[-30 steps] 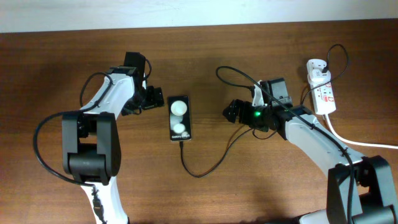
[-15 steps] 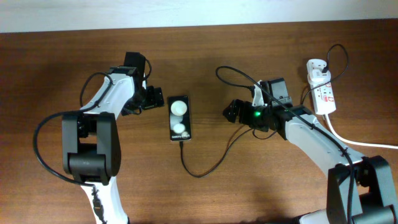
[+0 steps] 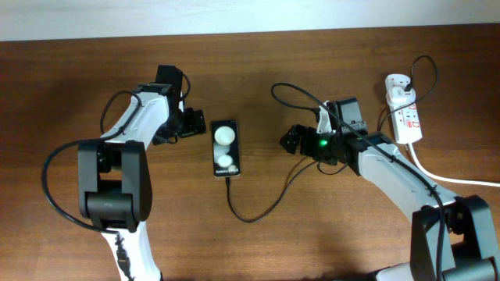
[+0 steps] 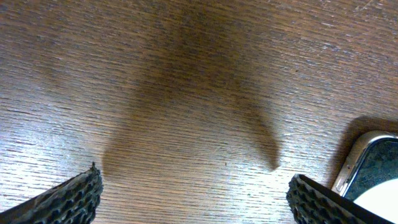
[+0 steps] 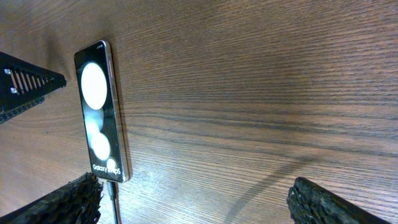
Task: Plug charger to phone and switch on socket
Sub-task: 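Move the right gripper to the white power strip's orange switch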
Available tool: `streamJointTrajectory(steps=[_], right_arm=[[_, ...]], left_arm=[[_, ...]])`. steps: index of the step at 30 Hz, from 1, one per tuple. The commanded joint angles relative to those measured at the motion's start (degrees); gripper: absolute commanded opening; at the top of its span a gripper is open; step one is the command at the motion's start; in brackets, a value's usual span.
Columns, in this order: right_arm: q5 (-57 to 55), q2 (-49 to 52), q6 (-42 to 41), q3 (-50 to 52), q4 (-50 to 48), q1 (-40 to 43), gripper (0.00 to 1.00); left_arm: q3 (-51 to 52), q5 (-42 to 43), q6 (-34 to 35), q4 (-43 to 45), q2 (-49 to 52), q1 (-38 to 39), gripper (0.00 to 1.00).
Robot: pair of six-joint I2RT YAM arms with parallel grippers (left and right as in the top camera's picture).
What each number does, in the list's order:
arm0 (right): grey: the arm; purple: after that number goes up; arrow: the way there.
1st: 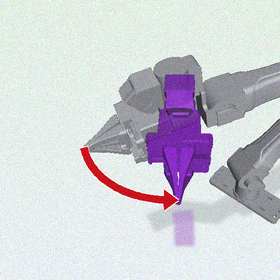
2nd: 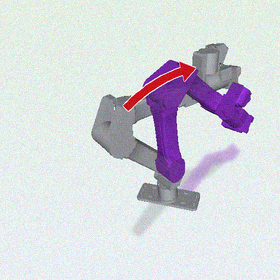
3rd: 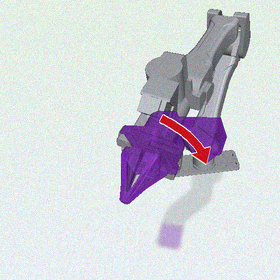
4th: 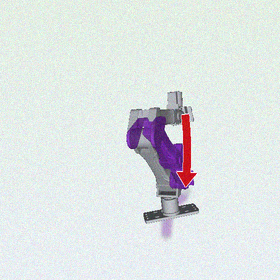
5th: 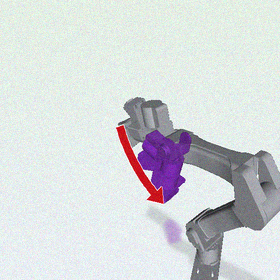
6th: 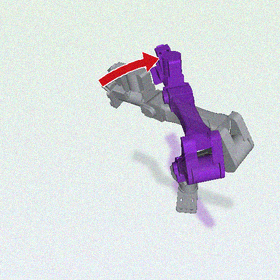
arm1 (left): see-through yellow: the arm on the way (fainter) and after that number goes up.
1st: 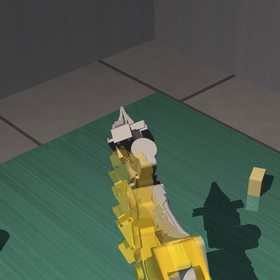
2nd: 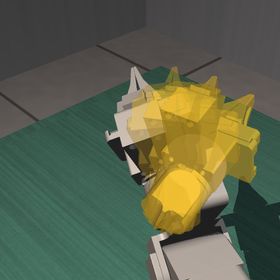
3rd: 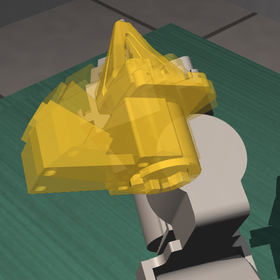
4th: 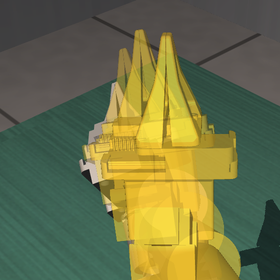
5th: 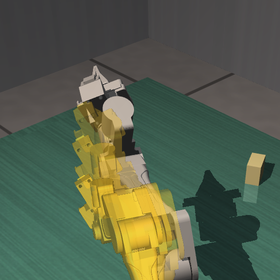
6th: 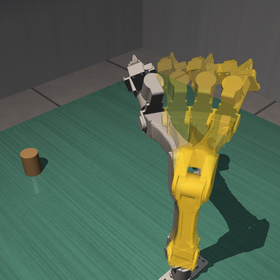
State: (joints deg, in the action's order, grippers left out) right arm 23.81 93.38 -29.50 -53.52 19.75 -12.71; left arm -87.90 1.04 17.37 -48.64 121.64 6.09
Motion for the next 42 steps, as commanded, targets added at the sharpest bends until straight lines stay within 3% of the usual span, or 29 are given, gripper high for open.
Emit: streamJointTrajectory(steps=[1,22,23,25,27,29,31,32,33,35,42], right_arm=[[-0.72,-0.28,0.74,-0.15,-0.02,0.26,0.99],[0.70,-0.28,0.57,-0.15,1.46,0.33,0.99],[2.73,-0.31,0.57,-0.17,0.81,0.44,0.80],[5.18,-0.39,0.55,-1.14,1.38,0.76,0.04],[4.68,-0.46,1.27,-6.80,7.23,1.53,0.04],[0.46,-0.46,4.61,-18.58,20.37,4.24,0.04],[-11.17,-0.46,7.28,-30.69,34.36,8.44,0.43],[-16.13,-0.46,8.31,-34.16,38.32,10.32,0.75],[-21.44,-0.46,8.28,-36.44,41.07,12.68,0.99],[-27.39,-0.15,8.28,-36.65,41.86,18.32,0.99],[-27.50,11.85,8.26,-36.37,38.71,36.11,0.99]], left_arm=[[-1.07,-0.42,-0.24,-0.07,0.39,0.13,0.99],[-1.07,-0.42,-0.24,-0.07,0.39,0.13,0.99],[-1.07,-0.42,-0.24,-0.07,0.39,0.13,0.99],[-1.07,-0.42,-0.24,-0.07,0.39,0.13,0.99],[-1.07,-0.42,-0.24,-0.07,0.39,0.13,0.99],[-1.07,-0.42,-0.24,-0.07,0.39,0.13,0.99],[-1.07,-0.42,-0.24,-0.07,0.39,0.13,0.99],[-1.07,-0.42,-0.24,-0.07,0.39,0.13,0.99],[-1.07,-0.42,-0.24,-0.07,0.39,0.13,0.99],[-1.07,-0.42,-0.24,-0.07,0.39,0.13,0.99],[-1.07,-0.42,-0.24,-0.04,0.39,0.13,0.99]])
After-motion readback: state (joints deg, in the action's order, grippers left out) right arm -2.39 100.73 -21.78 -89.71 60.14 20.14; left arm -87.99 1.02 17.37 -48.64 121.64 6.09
